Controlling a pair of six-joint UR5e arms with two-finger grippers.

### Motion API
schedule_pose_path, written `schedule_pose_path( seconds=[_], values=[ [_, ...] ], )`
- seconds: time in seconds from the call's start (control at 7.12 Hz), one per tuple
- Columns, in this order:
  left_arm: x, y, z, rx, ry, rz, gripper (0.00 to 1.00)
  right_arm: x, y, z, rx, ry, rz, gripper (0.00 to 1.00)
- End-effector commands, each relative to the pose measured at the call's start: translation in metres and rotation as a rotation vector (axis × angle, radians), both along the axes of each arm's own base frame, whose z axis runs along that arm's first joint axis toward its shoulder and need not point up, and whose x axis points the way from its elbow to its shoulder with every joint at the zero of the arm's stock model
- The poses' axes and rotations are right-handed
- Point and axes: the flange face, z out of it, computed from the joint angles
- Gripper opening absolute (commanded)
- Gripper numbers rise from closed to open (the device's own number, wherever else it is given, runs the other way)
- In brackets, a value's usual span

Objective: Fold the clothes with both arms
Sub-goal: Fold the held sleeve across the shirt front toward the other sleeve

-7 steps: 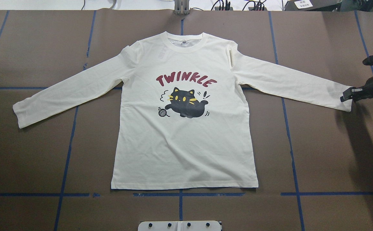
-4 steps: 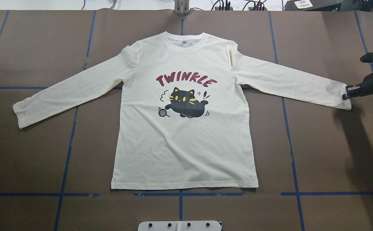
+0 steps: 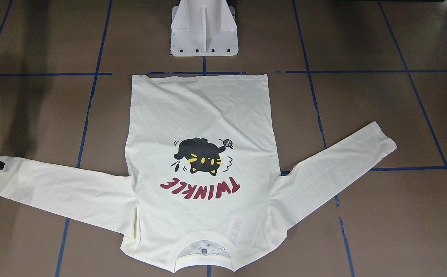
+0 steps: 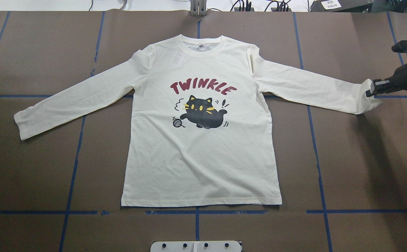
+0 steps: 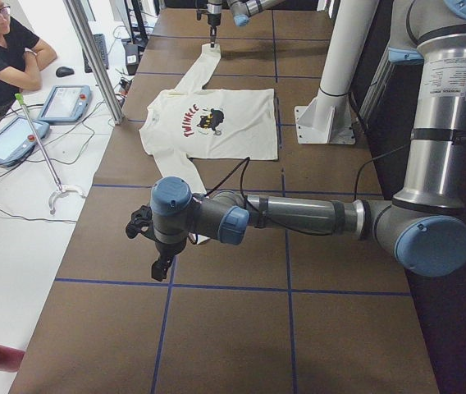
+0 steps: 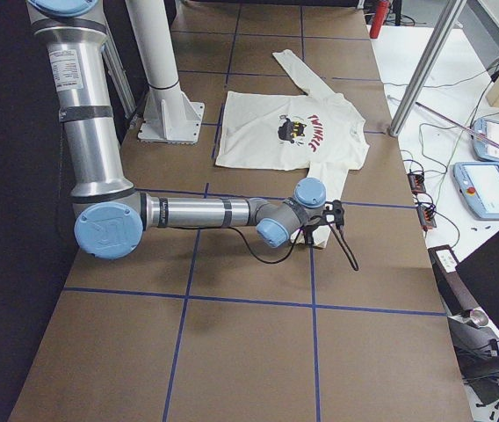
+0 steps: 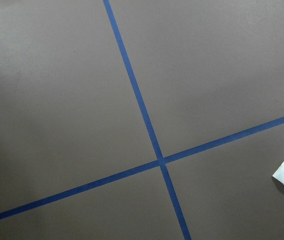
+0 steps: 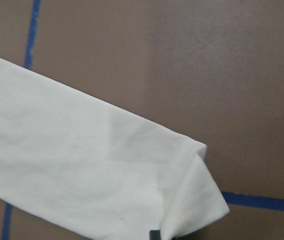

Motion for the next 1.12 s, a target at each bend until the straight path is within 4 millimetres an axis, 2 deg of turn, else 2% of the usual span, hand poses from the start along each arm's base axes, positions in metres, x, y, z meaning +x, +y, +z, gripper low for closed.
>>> schedule_pose_path(
  seconds=[0.0,0.14,0.28,0.42,0.56,0.7,0.84,0.98],
  values=[
    [0.000,-0.001,-0.001,0.003,0.000,0.000,1.00,-0.019,-0.037,-0.125,0.017,-0.155,0.033,0.00],
    [0.000,0.000,-0.002,0.004,0.000,0.000,1.00,-0.040,-0.058,-0.183,-0.044,-0.218,0.084,0.00],
    [0.000,-0.001,-0.004,0.007,0.000,0.000,1.00,-0.073,-0.069,-0.241,-0.041,-0.266,0.072,0.00],
    [0.000,-0.001,-0.004,0.007,0.000,0.000,1.00,-0.115,-0.088,-0.299,-0.026,-0.297,0.056,0.00],
    [0.000,0.000,-0.004,0.009,0.000,0.000,1.00,-0.170,-0.096,-0.373,-0.002,-0.334,0.037,0.00],
    [-0.001,0.000,-0.002,0.006,0.000,-0.002,1.00,-0.236,-0.074,-0.451,0.046,-0.375,0.035,0.00],
    [-0.001,0.001,0.000,0.001,0.000,-0.002,1.00,-0.307,-0.029,-0.505,0.058,-0.415,0.059,0.00],
    [-0.001,0.001,0.002,-0.003,0.000,-0.002,1.00,-0.373,0.027,-0.524,0.101,-0.431,0.074,0.00]
  ],
)
